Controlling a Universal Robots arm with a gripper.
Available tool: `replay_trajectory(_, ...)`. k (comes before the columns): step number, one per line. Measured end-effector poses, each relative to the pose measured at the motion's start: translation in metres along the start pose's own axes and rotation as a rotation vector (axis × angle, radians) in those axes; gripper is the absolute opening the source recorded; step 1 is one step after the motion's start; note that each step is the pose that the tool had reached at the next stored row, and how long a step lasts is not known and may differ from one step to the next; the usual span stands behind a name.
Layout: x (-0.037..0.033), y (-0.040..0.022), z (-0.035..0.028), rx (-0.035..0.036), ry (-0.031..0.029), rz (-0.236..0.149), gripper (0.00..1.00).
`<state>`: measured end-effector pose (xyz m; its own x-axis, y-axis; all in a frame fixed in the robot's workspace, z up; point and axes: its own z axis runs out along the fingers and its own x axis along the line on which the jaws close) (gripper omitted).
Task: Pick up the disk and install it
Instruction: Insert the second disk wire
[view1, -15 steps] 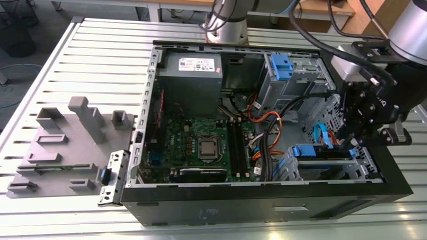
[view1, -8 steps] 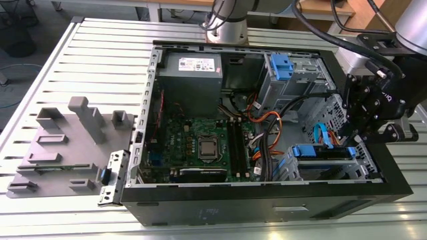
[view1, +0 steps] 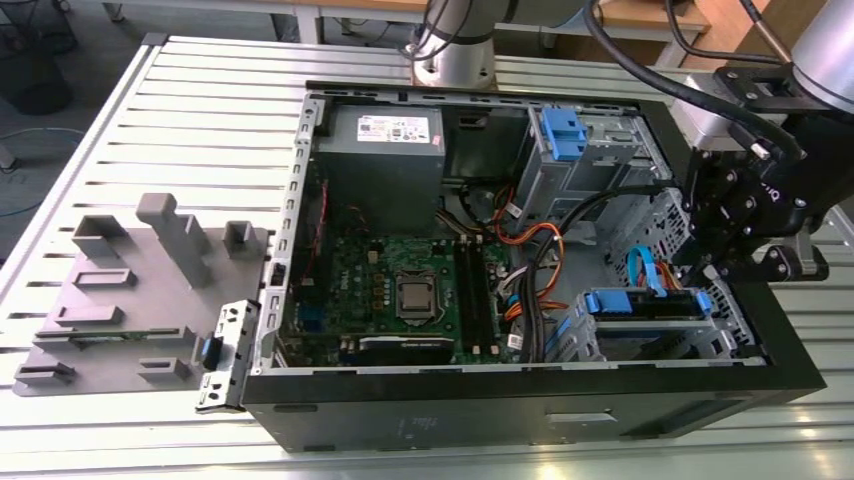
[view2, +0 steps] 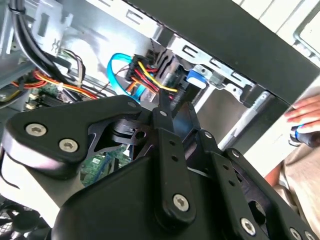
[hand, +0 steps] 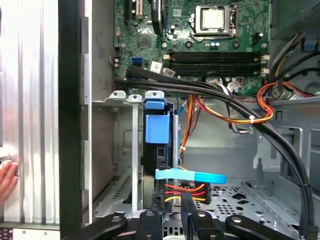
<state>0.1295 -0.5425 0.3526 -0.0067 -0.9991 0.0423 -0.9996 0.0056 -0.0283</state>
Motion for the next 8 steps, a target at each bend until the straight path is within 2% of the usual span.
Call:
replay_trajectory(2,-0.0001,0.0000,0.0000,-0.0007,-0.0023,0.000,0.29)
replay_trajectory(8,0.0000,0.0000,0.0000,-0.0008,-0.0028,0.000,0.29)
